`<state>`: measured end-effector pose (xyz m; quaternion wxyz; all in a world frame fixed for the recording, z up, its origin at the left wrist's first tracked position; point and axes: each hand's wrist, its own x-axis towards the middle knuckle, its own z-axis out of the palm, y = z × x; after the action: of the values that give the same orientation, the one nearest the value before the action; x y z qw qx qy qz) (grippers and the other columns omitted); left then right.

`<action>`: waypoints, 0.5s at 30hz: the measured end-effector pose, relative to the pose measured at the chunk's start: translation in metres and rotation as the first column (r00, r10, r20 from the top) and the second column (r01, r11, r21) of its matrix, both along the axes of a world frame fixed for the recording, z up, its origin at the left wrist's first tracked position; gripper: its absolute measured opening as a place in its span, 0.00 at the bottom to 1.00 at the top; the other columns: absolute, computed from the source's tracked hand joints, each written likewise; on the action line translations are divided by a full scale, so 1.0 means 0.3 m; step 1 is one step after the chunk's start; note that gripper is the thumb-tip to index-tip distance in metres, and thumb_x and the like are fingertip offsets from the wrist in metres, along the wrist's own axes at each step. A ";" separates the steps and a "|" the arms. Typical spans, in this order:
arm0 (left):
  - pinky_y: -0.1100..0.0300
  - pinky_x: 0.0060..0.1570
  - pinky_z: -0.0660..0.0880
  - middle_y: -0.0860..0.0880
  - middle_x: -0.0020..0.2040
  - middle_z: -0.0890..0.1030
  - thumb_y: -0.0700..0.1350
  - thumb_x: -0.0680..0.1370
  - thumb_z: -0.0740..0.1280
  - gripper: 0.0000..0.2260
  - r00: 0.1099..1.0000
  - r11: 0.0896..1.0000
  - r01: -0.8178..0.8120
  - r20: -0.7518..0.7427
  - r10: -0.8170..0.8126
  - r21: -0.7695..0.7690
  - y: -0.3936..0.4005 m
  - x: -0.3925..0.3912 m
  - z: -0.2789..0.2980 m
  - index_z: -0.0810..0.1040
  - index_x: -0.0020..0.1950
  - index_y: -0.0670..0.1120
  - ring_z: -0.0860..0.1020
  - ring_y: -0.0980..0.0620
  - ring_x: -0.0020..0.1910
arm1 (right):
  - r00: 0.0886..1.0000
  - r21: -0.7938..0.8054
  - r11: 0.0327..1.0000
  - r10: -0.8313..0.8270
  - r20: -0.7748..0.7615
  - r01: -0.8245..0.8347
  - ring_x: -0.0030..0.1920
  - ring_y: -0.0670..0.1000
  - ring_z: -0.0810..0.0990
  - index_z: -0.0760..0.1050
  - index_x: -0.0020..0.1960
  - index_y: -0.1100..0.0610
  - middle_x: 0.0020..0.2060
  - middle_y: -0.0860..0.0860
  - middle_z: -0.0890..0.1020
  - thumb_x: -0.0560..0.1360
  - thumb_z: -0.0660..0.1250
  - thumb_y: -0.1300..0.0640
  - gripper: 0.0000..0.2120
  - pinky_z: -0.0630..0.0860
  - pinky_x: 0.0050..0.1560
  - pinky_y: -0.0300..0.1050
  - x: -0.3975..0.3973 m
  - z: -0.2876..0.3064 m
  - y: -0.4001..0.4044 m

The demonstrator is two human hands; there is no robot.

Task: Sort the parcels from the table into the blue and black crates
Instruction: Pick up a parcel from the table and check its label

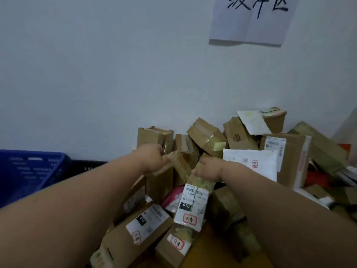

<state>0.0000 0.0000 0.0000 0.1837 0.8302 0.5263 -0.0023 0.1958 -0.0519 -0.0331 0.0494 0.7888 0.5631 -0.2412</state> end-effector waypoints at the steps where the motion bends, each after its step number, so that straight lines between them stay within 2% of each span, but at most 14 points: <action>1: 0.55 0.60 0.71 0.42 0.64 0.77 0.55 0.83 0.58 0.20 1.000 0.999 0.010 -0.003 -0.010 -0.050 -0.011 0.011 -0.032 0.74 0.67 0.43 0.74 0.43 0.63 | 1.000 -0.042 0.999 -0.005 -0.007 0.004 0.73 0.59 0.66 0.59 0.78 0.57 0.75 0.57 0.65 0.81 0.58 0.41 0.31 0.66 0.71 0.53 -0.004 -0.031 -0.005; 3: 0.57 0.57 0.72 0.43 0.61 0.79 0.53 0.83 0.58 0.18 1.000 0.985 0.011 0.024 -0.007 -0.172 -0.043 0.029 -0.100 0.77 0.65 0.43 0.76 0.45 0.60 | 0.998 -0.077 0.996 -0.052 -0.043 0.049 0.71 0.59 0.69 0.60 0.77 0.57 0.73 0.58 0.68 0.81 0.59 0.46 0.28 0.69 0.68 0.51 -0.001 -0.098 -0.013; 6: 0.56 0.55 0.74 0.44 0.59 0.79 0.54 0.83 0.58 0.18 1.000 0.936 -0.007 0.011 0.012 -0.353 -0.100 0.057 -0.201 0.75 0.66 0.44 0.78 0.46 0.57 | 0.983 -0.102 0.986 -0.140 -0.121 0.128 0.66 0.57 0.73 0.64 0.74 0.60 0.69 0.57 0.72 0.82 0.59 0.49 0.24 0.71 0.60 0.46 -0.008 -0.184 -0.041; 8: 0.57 0.48 0.76 0.46 0.56 0.79 0.55 0.82 0.59 0.19 0.997 0.877 -0.042 0.041 0.070 -0.478 -0.121 0.066 -0.270 0.73 0.68 0.45 0.78 0.49 0.51 | 0.942 -0.099 0.968 -0.249 -0.224 0.232 0.66 0.57 0.74 0.63 0.73 0.62 0.69 0.58 0.72 0.82 0.60 0.50 0.24 0.72 0.55 0.43 -0.010 -0.237 -0.050; 10: 0.58 0.48 0.76 0.46 0.58 0.78 0.56 0.83 0.57 0.20 0.991 0.807 -0.071 0.050 0.124 -0.586 -0.155 0.070 -0.322 0.71 0.70 0.46 0.76 0.50 0.50 | 0.848 -0.106 0.922 -0.384 -0.365 0.372 0.66 0.58 0.74 0.60 0.75 0.63 0.70 0.59 0.71 0.82 0.59 0.49 0.27 0.75 0.50 0.42 -0.015 -0.282 -0.065; 13: 0.54 0.58 0.74 0.46 0.58 0.80 0.59 0.83 0.55 0.21 0.929 0.668 -0.115 0.158 0.334 -0.736 -0.199 0.075 -0.369 0.76 0.65 0.46 0.77 0.49 0.54 | 0.669 -0.123 0.841 -0.500 -0.550 0.527 0.65 0.58 0.75 0.59 0.76 0.61 0.70 0.59 0.71 0.81 0.60 0.46 0.29 0.76 0.60 0.48 -0.012 -0.349 -0.083; 15: 0.57 0.52 0.73 0.48 0.50 0.81 0.57 0.82 0.58 0.17 0.830 0.574 -0.125 0.232 0.507 -0.809 -0.230 0.082 -0.369 0.78 0.59 0.47 0.77 0.51 0.47 | 0.529 -0.154 0.786 -0.532 -0.662 0.598 0.60 0.57 0.78 0.64 0.74 0.56 0.66 0.57 0.75 0.81 0.61 0.46 0.26 0.77 0.60 0.52 -0.002 -0.382 -0.094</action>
<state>0.0245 -0.0691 -0.1106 0.6280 0.5381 0.5621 -0.0033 0.1953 -0.0802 -0.1476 -0.2748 0.7858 0.2653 -0.4864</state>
